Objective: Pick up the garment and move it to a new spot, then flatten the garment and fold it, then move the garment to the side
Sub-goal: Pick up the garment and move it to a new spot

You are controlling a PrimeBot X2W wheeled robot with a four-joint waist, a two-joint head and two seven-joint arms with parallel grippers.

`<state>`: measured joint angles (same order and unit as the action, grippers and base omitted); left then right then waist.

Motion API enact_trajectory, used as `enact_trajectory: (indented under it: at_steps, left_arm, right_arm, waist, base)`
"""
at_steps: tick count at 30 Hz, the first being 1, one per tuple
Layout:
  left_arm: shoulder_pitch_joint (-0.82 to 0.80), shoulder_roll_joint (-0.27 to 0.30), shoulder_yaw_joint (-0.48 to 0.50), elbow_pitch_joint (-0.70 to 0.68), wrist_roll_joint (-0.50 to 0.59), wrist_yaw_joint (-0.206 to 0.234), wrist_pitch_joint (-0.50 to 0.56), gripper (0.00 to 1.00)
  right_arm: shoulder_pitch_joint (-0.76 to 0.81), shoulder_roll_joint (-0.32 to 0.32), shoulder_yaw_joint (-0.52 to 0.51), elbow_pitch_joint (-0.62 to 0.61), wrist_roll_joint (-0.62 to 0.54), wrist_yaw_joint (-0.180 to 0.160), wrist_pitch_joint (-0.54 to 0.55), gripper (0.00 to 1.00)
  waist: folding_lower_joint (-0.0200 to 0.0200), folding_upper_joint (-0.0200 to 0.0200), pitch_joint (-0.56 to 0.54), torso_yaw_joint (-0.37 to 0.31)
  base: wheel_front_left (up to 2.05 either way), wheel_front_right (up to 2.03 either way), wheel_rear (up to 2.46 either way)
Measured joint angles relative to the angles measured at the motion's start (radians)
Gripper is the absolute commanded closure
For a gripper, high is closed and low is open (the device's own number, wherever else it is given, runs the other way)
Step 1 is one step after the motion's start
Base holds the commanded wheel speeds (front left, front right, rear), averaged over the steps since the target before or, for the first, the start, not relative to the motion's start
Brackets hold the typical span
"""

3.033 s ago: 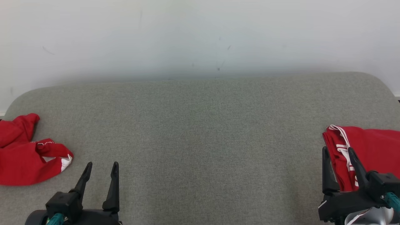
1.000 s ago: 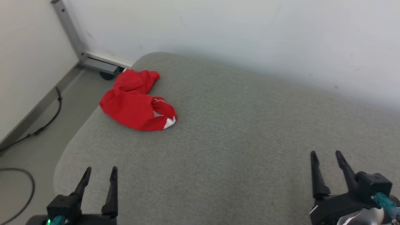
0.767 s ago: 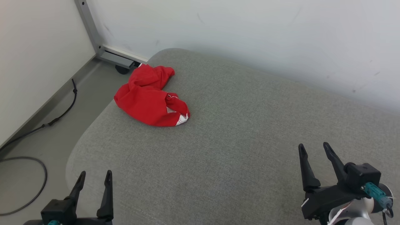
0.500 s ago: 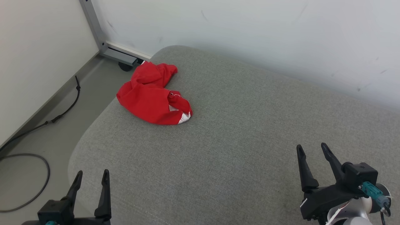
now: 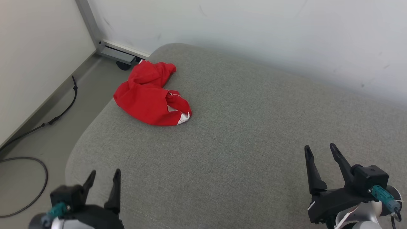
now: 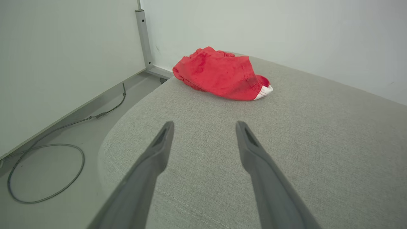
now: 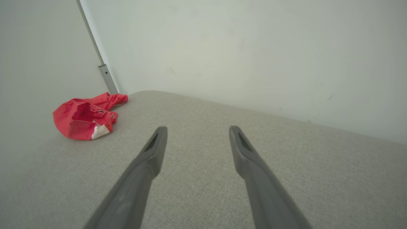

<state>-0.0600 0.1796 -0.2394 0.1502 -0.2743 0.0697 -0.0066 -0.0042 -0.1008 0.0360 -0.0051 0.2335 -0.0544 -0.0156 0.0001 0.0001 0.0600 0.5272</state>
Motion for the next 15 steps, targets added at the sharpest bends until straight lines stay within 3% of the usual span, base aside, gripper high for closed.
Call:
enact_trajectory:
  at_steps: [15]
  left_arm:
    - [-0.421,-0.013,0.083,0.278,-0.088,0.002,0.294,0.0]
  right_arm:
    - [-0.009,-0.072,0.014,-0.177,-0.062,0.001,0.074,0.0]
  waist:
    - [0.0001,0.0,0.108,-0.108]
  base:
    - [0.0,0.0,0.0]
